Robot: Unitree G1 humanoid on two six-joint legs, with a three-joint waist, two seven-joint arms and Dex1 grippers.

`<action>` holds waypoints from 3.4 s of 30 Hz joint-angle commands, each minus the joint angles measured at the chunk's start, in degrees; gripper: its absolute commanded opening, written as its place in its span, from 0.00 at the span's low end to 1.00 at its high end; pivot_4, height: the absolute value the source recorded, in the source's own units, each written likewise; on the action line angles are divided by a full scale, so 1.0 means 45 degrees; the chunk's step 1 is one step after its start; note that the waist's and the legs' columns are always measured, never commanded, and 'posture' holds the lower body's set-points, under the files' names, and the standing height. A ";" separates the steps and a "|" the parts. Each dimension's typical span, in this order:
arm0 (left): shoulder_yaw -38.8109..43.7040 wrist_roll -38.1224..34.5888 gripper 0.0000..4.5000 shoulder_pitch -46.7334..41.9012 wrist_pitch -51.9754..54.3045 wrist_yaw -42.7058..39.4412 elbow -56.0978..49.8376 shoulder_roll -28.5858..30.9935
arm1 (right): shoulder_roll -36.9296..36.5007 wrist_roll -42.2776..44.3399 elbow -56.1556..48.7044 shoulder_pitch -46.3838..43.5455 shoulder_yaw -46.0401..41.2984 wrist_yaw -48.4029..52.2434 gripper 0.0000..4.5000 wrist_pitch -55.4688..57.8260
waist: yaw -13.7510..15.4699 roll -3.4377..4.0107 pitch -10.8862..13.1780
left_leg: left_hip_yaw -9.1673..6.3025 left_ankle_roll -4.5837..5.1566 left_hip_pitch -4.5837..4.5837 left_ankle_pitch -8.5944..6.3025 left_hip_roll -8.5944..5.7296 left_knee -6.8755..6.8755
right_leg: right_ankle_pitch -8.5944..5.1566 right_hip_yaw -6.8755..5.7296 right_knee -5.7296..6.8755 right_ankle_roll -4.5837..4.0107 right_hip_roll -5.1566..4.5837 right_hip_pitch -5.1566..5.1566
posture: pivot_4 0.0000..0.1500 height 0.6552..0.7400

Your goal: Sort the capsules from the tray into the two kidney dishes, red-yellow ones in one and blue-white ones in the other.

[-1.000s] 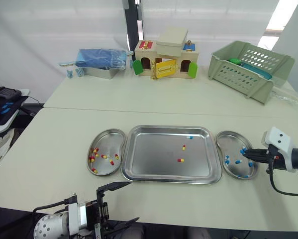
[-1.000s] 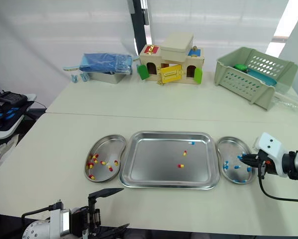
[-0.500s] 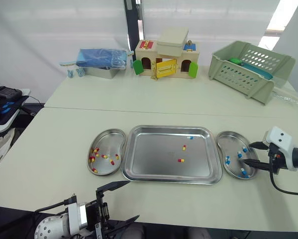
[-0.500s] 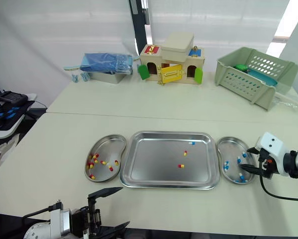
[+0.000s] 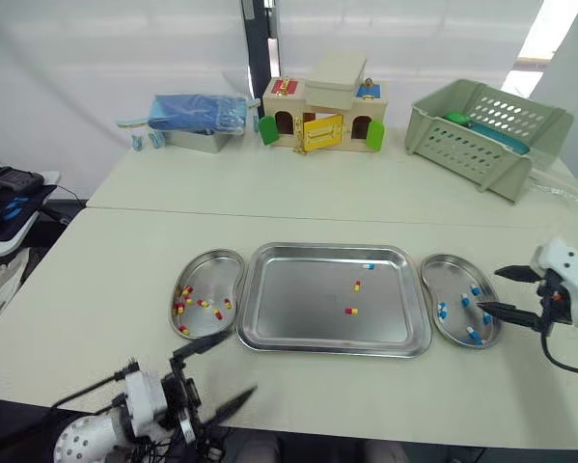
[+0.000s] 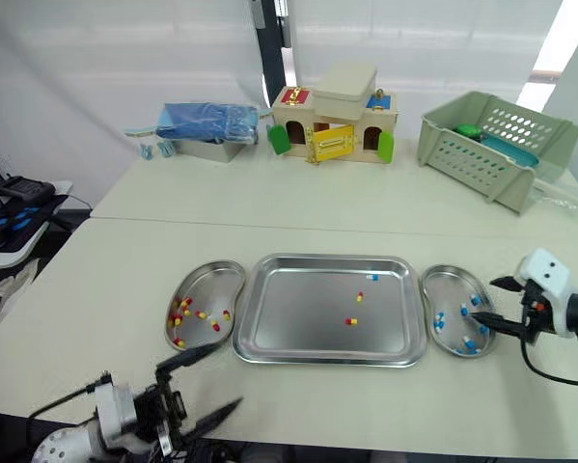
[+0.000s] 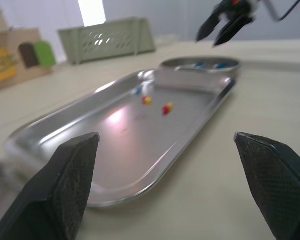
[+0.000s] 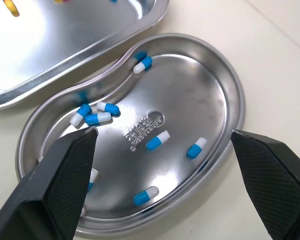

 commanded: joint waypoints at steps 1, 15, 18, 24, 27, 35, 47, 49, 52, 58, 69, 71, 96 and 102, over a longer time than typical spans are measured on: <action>0.1915 0.0412 1.00 0.0467 0.2372 0.1846 -0.0679 0.1305 | -0.0184 0.0306 0.1433 0.0239 -0.1045 0.0690 0.99 -0.1237 | -0.0016 -0.0025 0.0015 | -0.0002 0.0000 0.0001 0.0000 -0.0001 0.0001 | 0.0000 -0.0001 0.0001 0.0000 0.0000 0.0002 | 1.00 1.00; 0.6531 0.0542 1.00 -0.1168 0.7562 0.1622 0.3861 0.6400 | -0.0312 -0.0334 0.6651 -0.0885 -0.0669 0.1631 0.99 -0.4688 | -0.0318 0.0008 0.0037 | 0.0018 -0.0001 0.0027 0.0001 0.0002 -0.0036 | -0.0002 0.0024 0.0009 -0.0001 0.0002 -0.0012 | 1.00 1.00; 0.6453 0.0814 1.00 -0.1688 0.7583 0.1359 0.4672 0.6657 | -0.0291 -0.0362 0.6742 -0.0891 -0.0686 0.1666 0.99 -0.4828 | -0.0341 0.0008 0.0037 | 0.0014 -0.0002 0.0029 0.0001 0.0007 -0.0037 | -0.0004 0.0022 0.0022 -0.0005 0.0007 -0.0016 | 1.00 1.00; 0.5980 0.1409 1.00 -0.2446 0.7569 0.0796 0.5486 0.6974 | -0.0322 -0.0304 0.6413 -0.0645 -0.0843 0.1704 0.99 -0.4769 | -0.0341 0.0009 0.0037 | 0.0017 -0.0002 0.0026 0.0000 0.0007 -0.0037 | -0.0004 0.0025 0.0021 -0.0005 0.0006 -0.0020 | 1.00 1.00; 0.5711 0.1628 1.00 -0.2783 0.7583 0.0569 0.5630 0.7054 | -0.0318 -0.0179 0.6156 -0.0542 -0.1002 0.1667 0.99 -0.4651 | -0.0342 0.0009 0.0037 | 0.0018 -0.0002 0.0027 0.0001 0.0007 -0.0037 | -0.0004 0.0027 0.0024 -0.0005 0.0006 -0.0022 | 1.00 1.00; 0.4342 0.2359 1.00 -0.3816 0.7427 0.0189 0.5157 0.7106 | 0.0540 0.1012 0.3613 0.1273 -0.2215 0.1476 0.99 -0.4485 | -0.0308 0.0006 0.0037 | 0.0014 -0.0002 0.0021 0.0000 0.0007 -0.0036 | -0.0004 0.0023 0.0024 -0.0004 0.0005 -0.0019 | 1.00 1.00; -0.0348 0.2684 1.00 -0.7789 0.8634 -0.0988 0.1979 0.6020 | 0.5247 0.3698 -0.5540 0.6916 -0.2394 0.0052 0.99 -0.4134 | -0.0062 -0.0002 0.0029 | 0.0005 -0.0005 0.0018 0.0001 0.0004 -0.0019 | -0.0004 0.0015 0.0037 -0.0002 0.0003 -0.0006 | 1.00 1.00; -0.1353 0.2650 1.00 -0.8565 0.8781 -0.1352 0.1418 0.5422 | 0.5996 0.3516 -0.5937 0.7406 -0.1931 0.0293 0.99 -0.4844 | -0.0139 -0.0003 0.0029 | 0.0009 -0.0006 0.0026 0.0002 0.0006 -0.0015 | -0.0004 0.0023 0.0044 -0.0002 0.0006 -0.0006 | 1.00 1.00; -0.2555 0.2634 1.00 -0.9455 0.8759 -0.1774 0.0909 0.4472 | 0.6621 0.3237 -0.5764 0.7887 -0.1447 0.0836 0.99 -0.5994 | -0.0111 -0.0005 0.0029 | 0.0003 -0.0006 0.0024 0.0002 0.0004 -0.0004 | -0.0004 0.0017 0.0043 -0.0002 0.0007 -0.0002 | 1.00 1.00; -0.4651 0.3081 1.00 -1.0569 0.8459 -0.2346 0.0678 0.2675 | 0.6778 0.2522 -0.4841 0.8256 -0.0687 0.1354 0.99 -0.7540 | -0.0153 -0.0005 0.0027 | 0.0005 -0.0009 0.0032 0.0005 0.0002 0.0002 | -0.0004 0.0017 0.0044 -0.0002 0.0008 0.0006 | 1.00 1.00; -0.7262 0.5209 1.00 -1.2896 0.9456 -0.1483 0.2138 -0.0071 | 0.6878 0.2275 -0.4460 0.8337 -0.0285 0.0548 0.99 -0.8157 | -0.0100 -0.0012 0.0027 | 0.0001 -0.0013 0.0026 0.0007 -0.0004 0.0022 | -0.0003 0.0012 0.0039 0.0000 0.0008 0.0017 | 1.00 1.00; -0.7633 0.5492 1.00 -1.3014 0.9646 -0.1288 0.2241 -0.0601 | 0.6892 0.2193 -0.4471 0.8315 -0.0178 0.0381 0.99 -0.8221 | -0.0106 -0.0012 0.0027 | 0.0002 -0.0014 0.0025 0.0008 -0.0003 0.0022 | -0.0003 0.0012 0.0039 0.0000 0.0008 0.0016 | 1.00 1.00; -0.8737 0.6770 0.44 -1.2793 0.9454 -0.0474 0.3442 -0.2448 | 0.6742 0.2189 -0.4787 0.8511 0.0173 -0.0616 1.00 -0.8331 | -0.0044 -0.0012 0.0021 | 0.0002 -0.0054 0.0028 0.0031 -0.0007 0.0025 | -0.0003 0.0012 0.0039 0.0001 0.0003 0.0021 | 1.00 1.00; -0.8765 0.6868 0.00 -1.2812 0.9287 -0.0433 0.3561 -0.2451 | 0.6701 0.2245 -0.4806 0.8522 0.0126 -0.0641 1.00 -0.8283 | -0.0044 -0.0012 0.0020 | 0.0002 -0.0054 0.0028 0.0031 -0.0007 0.0025 | -0.0003 0.0012 0.0039 0.0000 0.0003 0.0022 | 1.00 1.00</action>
